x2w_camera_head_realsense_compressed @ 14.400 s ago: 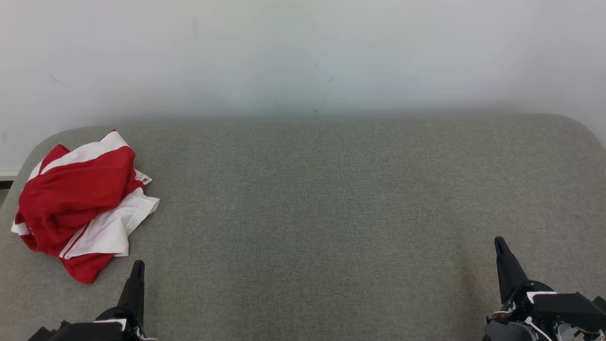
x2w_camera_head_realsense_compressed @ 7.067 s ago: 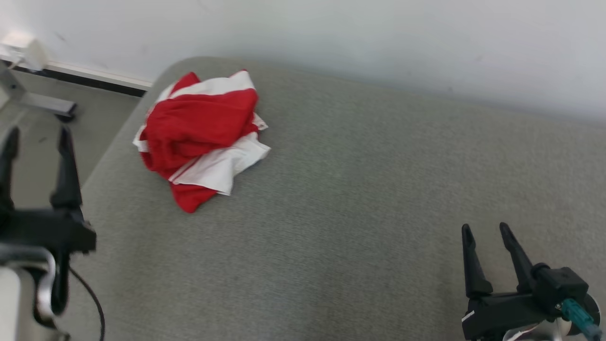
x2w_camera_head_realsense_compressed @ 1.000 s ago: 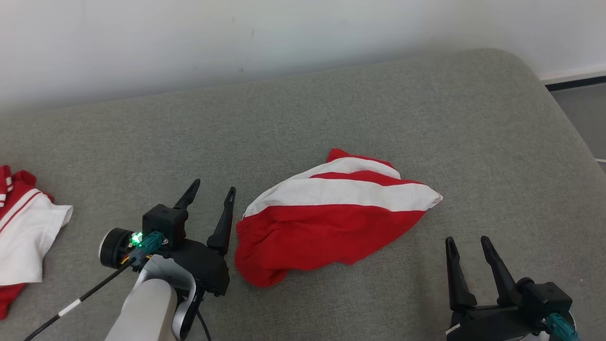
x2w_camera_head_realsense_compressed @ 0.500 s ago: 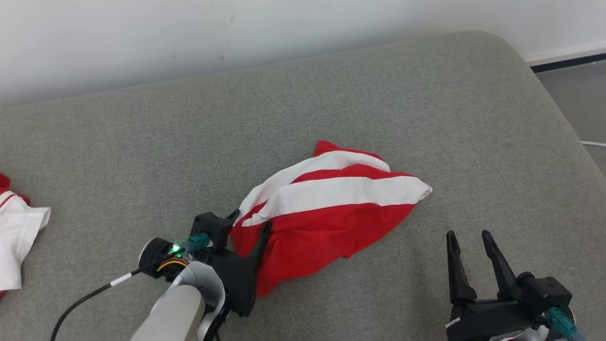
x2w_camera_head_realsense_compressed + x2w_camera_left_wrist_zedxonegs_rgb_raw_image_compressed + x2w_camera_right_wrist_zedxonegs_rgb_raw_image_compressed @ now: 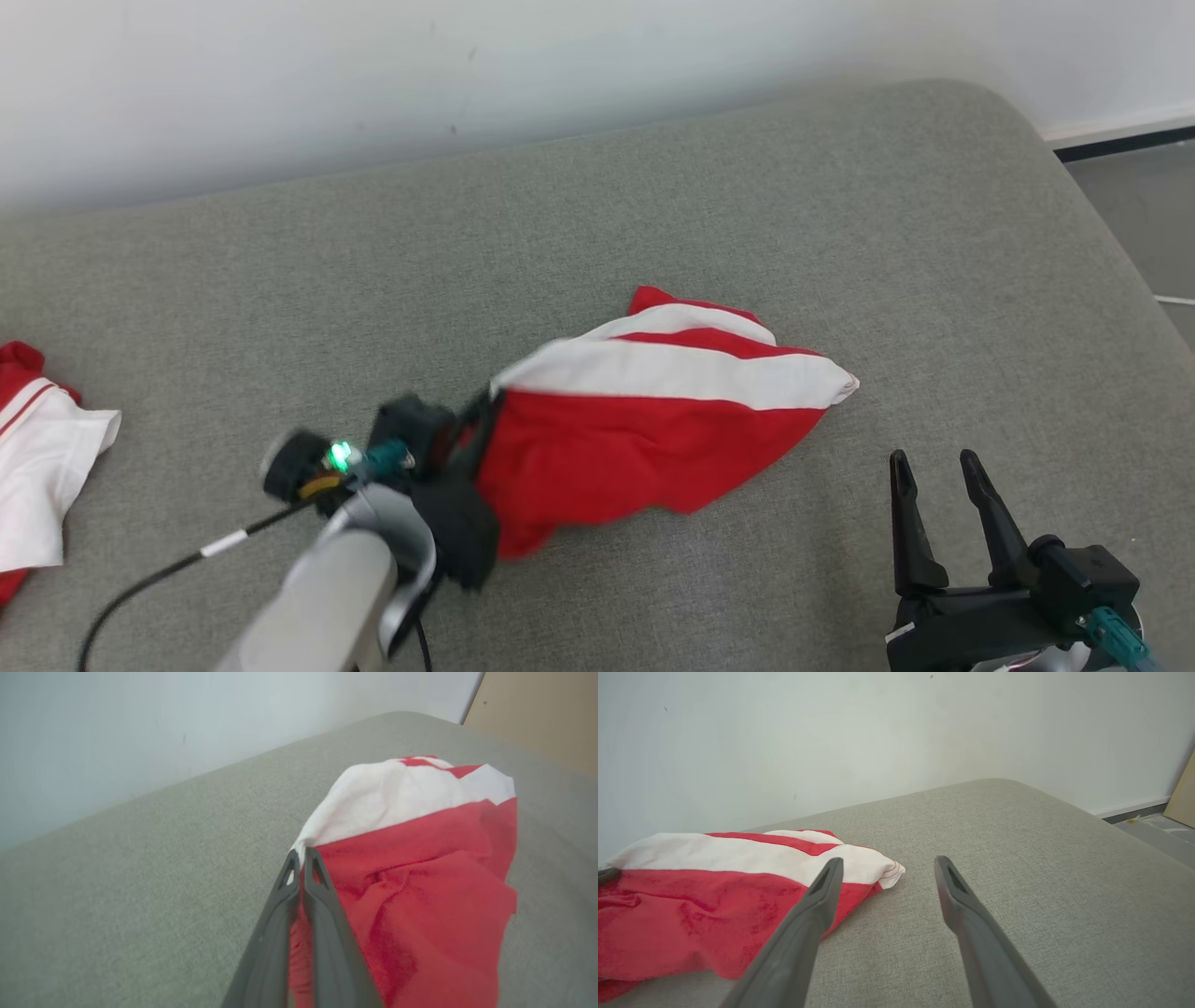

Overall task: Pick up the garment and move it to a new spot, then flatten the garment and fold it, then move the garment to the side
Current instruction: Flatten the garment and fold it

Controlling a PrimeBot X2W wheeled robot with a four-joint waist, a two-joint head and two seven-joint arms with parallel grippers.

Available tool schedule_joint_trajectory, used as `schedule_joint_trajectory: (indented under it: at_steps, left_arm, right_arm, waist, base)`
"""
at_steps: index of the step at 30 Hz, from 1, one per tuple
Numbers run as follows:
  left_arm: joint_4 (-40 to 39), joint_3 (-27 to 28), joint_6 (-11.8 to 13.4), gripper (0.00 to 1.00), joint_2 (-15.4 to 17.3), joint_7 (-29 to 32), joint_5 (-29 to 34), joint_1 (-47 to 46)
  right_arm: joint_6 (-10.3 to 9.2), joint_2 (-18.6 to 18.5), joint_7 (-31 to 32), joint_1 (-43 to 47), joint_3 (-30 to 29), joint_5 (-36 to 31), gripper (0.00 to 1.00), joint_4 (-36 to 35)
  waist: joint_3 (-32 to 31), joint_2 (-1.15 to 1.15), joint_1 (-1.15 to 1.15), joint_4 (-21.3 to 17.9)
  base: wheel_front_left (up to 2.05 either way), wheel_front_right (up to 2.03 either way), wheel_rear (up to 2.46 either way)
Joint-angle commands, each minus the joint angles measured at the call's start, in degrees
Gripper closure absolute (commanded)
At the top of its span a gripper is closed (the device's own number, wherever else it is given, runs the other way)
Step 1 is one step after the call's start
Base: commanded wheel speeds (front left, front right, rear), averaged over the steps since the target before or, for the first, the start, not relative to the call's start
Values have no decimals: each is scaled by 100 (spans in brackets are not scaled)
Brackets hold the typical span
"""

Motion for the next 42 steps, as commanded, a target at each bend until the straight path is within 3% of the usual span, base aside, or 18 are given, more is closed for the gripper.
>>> schedule_joint_trajectory:
  at_steps: [1, 8, 11, 22, 29, 30, 31, 32, 36, 42]
  left_arm:
    - [-64, 16, 52, 100, 78, -140, 134, -239]
    - [-416, 217, 316, 100, 238, -822, 402, -883]
    - [-713, 183, 408, 100, 258, -902, 485, -689]
    - [-2096, -188, 943, 100, 438, -976, 350, 1747]
    - [-2051, -498, 966, 100, 302, -932, 130, 2696]
    - [-2002, -536, 963, 96, 278, -932, 122, 2751]
    - [-2004, -551, 954, 29, 232, -953, 124, 2759]
    - [-2024, -538, 940, 0, 165, -977, 72, 2782]
    - [-2308, -301, 942, 0, 75, -1023, 48, 2774]
    - [-3175, 502, 1011, 0, 77, -1028, 181, 2994]
  right_arm:
    - [20, -8, -27, 35, -10, -36, 0, -13]
    - [20, -8, -30, 110, -39, -84, 0, -52]
    - [20, -8, -30, 188, -93, -90, 0, -85]
    - [20, -8, -22, 380, -173, -104, 0, -190]
    - [20, -7, -17, 388, -180, -194, 0, -192]
    - [20, -9, -9, 382, -169, -203, 0, -195]
    - [20, -8, 0, 386, -171, -215, 0, -204]
    - [20, -8, 6, 389, -168, -227, 0, -214]
    - [20, -9, 52, 461, -189, -259, 0, -227]
    - [20, -9, 106, 515, -228, -288, 0, -292]
  waist:
    - [-36, -1, 0, 39]
    - [-204, -1, 0, 150]
    - [-269, -1, 0, 239]
    - [-341, -1, 0, 691]
    - [-368, -1, 0, 967]
    - [-381, -1, 0, 998]
    - [-396, -1, 0, 1040]
    - [-411, -1, 0, 1074]
    - [-519, -1, 0, 1172]
    - [-650, -1, 0, 1200]
  base:
    - [0, 0, 0]
    - [0, 0, 0]
    - [0, 0, 0]
    - [0, 0, 0]
    - [0, 0, 0]
    - [0, 0, 0]
    - [0, 0, 0]
    - [0, 0, 0]
    - [0, 0, 0]
    - [0, 0, 0]
